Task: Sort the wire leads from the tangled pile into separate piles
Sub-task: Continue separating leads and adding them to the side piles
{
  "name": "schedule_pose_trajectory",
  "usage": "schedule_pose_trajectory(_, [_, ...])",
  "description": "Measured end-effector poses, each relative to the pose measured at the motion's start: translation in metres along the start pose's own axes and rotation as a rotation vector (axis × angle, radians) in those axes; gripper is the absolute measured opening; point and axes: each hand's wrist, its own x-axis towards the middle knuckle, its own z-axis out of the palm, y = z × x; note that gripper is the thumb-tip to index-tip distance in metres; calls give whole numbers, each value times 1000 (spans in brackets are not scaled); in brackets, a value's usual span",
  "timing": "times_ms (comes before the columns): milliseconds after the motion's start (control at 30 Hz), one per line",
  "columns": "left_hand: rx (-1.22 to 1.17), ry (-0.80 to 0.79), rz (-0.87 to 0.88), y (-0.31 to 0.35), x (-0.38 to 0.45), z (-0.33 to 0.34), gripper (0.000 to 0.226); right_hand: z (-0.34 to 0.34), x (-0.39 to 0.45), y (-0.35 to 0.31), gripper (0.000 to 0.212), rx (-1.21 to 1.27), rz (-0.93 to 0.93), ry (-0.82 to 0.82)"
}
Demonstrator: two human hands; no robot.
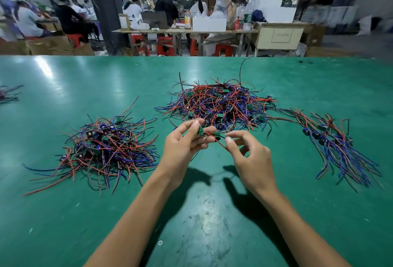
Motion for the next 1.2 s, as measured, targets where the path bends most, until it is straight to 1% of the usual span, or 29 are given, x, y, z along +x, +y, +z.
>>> schedule_pose_trajectory(33, [-20, -6, -4, 0, 0, 0, 17, 1, 0, 1, 14, 2, -8, -17])
schedule_pose_trajectory(100, [-81, -9, -2, 5, 2, -1, 24, 3, -1, 1, 18, -11, -37, -42])
schedule_pose_trajectory(167, [-173, 27, 41, 16, 6, -9, 30, 3, -2, 0, 23, -29, -60, -77])
schedule_pose_trajectory(233, [-257, 127, 148, 33, 11, -27, 31, 4, -2, 1, 22, -45, -54, -120])
schedule_pose_trajectory(267, [-250, 204, 225, 42, 12, -38, 28, 5, -3, 2, 19, -60, -44, -146])
schedule_pose_trajectory(300, [-174, 303, 323, 49, 12, -49, 24, 6, -3, 3, 16, -80, -35, -173])
schedule_pose_trajectory(333, [-13, 426, 434, 55, 11, -61, 20, 7, -3, 5, 15, -100, -26, -200])
schedule_pose_trajectory(400, [479, 675, 642, 58, 7, -87, 21, 9, -3, 7, 18, -139, -14, -257])
schedule_pose_trajectory(433, [711, 754, 714, 59, 5, -97, 21, 10, -4, 8, 20, -156, -12, -289])
schedule_pose_trajectory(467, [901, 789, 764, 59, 5, -105, 17, 10, -4, 8, 22, -173, -11, -319])
schedule_pose_trajectory(500, [1032, 780, 752, 57, 4, -110, 15, 11, -5, 9, 23, -187, -13, -341])
schedule_pose_trajectory(533, [1124, 760, 666, 54, 5, -114, 21, 11, -5, 10, 23, -196, -18, -353])
schedule_pose_trajectory(600, [1264, 743, 333, 47, 8, -113, 39, 10, -5, 11, 23, -197, -27, -362])
schedule_pose_trajectory(633, [1314, 769, 179, 44, 7, -109, 42, 10, -5, 11, 22, -194, -30, -365])
schedule_pose_trajectory(667, [1347, 801, 94, 40, 7, -106, 41, 9, -5, 10, 22, -191, -29, -368])
schedule_pose_trajectory(700, [1371, 838, 78, 38, 7, -102, 38, 9, -5, 10, 22, -189, -28, -371])
schedule_pose_trajectory(733, [1390, 878, 119, 38, 6, -97, 35, 8, -4, 10, 21, -187, -27, -373])
schedule_pose_trajectory(800, [1430, 920, 312, 37, 6, -82, 28, 8, -4, 9, 20, -191, -27, -373])
schedule_pose_trajectory(833, [1445, 884, 404, 34, 8, -73, 24, 9, -4, 8, 19, -196, -30, -373])
schedule_pose_trajectory(867, [1466, 797, 459, 29, 9, -64, 20, 9, -4, 8, 19, -199, -32, -374])
schedule_pose_trajectory(900, [1476, 665, 467, 21, 10, -55, 17, 9, -4, 8, 18, -201, -34, -373])
schedule_pose_trajectory(933, [1494, 518, 428, 12, 10, -46, 16, 9, -4, 8, 17, -204, -35, -373])
schedule_pose_trajectory(967, [1539, 390, 361, 0, 11, -38, 21, 9, -4, 8, 16, -208, -35, -372])
schedule_pose_trajectory(1000, [1621, 295, 292, -11, 11, -32, 29, 9, -4, 8, 16, -212, -34, -372])
schedule_pose_trajectory(1033, [1699, 235, 247, -21, 12, -29, 34, 9, -4, 8, 16, -215, -32, -373])
schedule_pose_trajectory(1067, [1734, 209, 228, -29, 13, -27, 35, 8, -5, 8, 15, -212, -29, -372])
schedule_pose_trajectory(1200, [1676, 184, 203, -32, 10, -24, 26, 9, -5, 8, 15, -202, -27, -364])
